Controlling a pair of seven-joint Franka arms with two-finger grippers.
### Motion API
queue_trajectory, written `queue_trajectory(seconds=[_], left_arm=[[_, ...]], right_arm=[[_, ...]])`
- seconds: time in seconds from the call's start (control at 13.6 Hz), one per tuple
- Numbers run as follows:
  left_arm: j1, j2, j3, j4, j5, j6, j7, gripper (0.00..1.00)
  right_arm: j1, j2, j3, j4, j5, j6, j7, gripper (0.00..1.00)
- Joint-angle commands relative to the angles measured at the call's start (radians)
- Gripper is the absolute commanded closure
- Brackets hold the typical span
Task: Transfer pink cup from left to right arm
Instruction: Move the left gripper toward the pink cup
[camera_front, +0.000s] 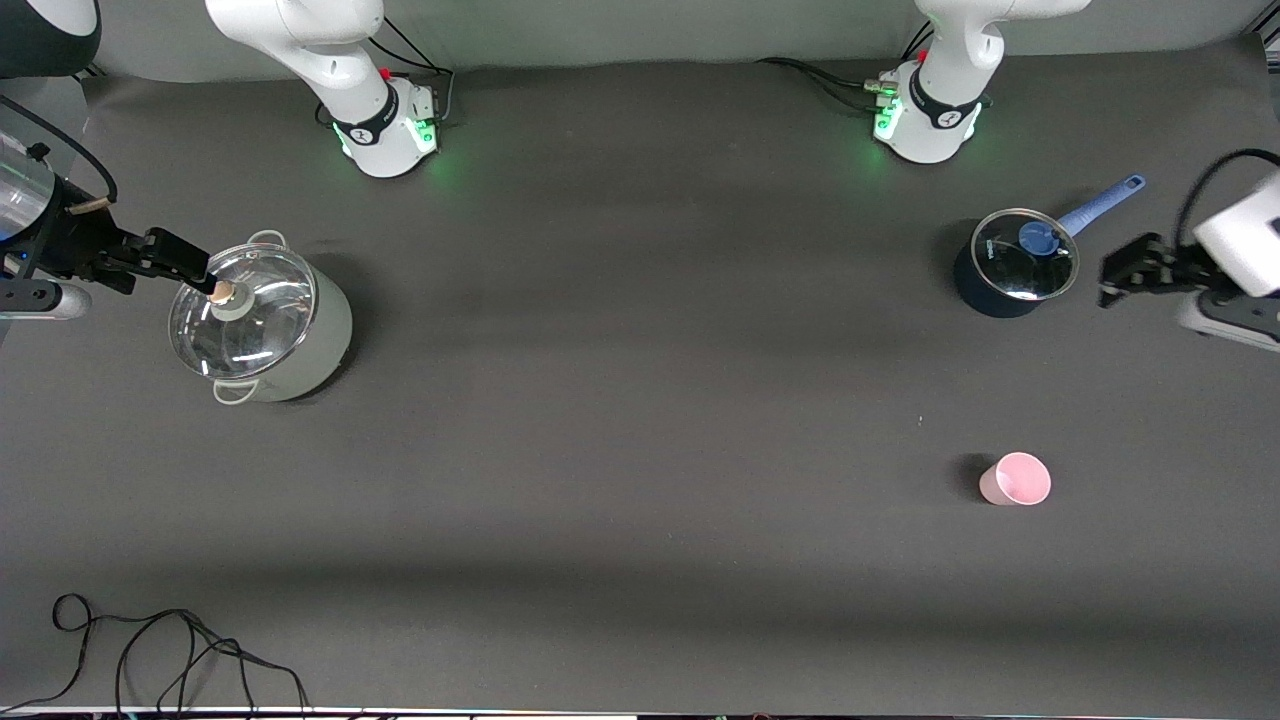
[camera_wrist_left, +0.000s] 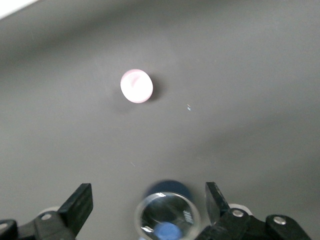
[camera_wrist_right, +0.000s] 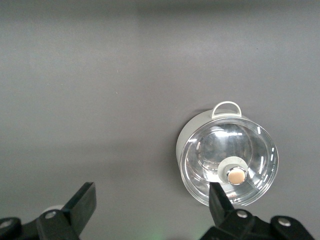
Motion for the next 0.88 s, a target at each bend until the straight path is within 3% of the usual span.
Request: queue_trajectory(seconds=[0.0, 0.29, 0.66, 0.81], left_arm=[[0.088, 0.047, 0.004, 0.024, -0.089, 0.089, 0.278, 0.0], [0.229, 0.123, 0.002, 0.026, -0.275, 0.154, 0.564, 0.0], [0.285, 0.173, 0.002, 0.026, -0.332, 0.187, 0.707, 0.0], [0.335, 0.218, 0.004, 0.027, -0.43, 0.195, 0.826, 0.0]], right_arm=[[-0.003, 0.011, 0.005, 0.026, -0.005, -0.019, 0.0, 0.0], [-0.004, 0.011, 0.005, 0.026, -0.005, -0.019, -0.001, 0.0], [-0.004, 0.013, 0.005, 0.026, -0.005, -0.019, -0.001, 0.0], [-0.003, 0.011, 0.005, 0.025, -0.005, -0.019, -0.001, 0.0]])
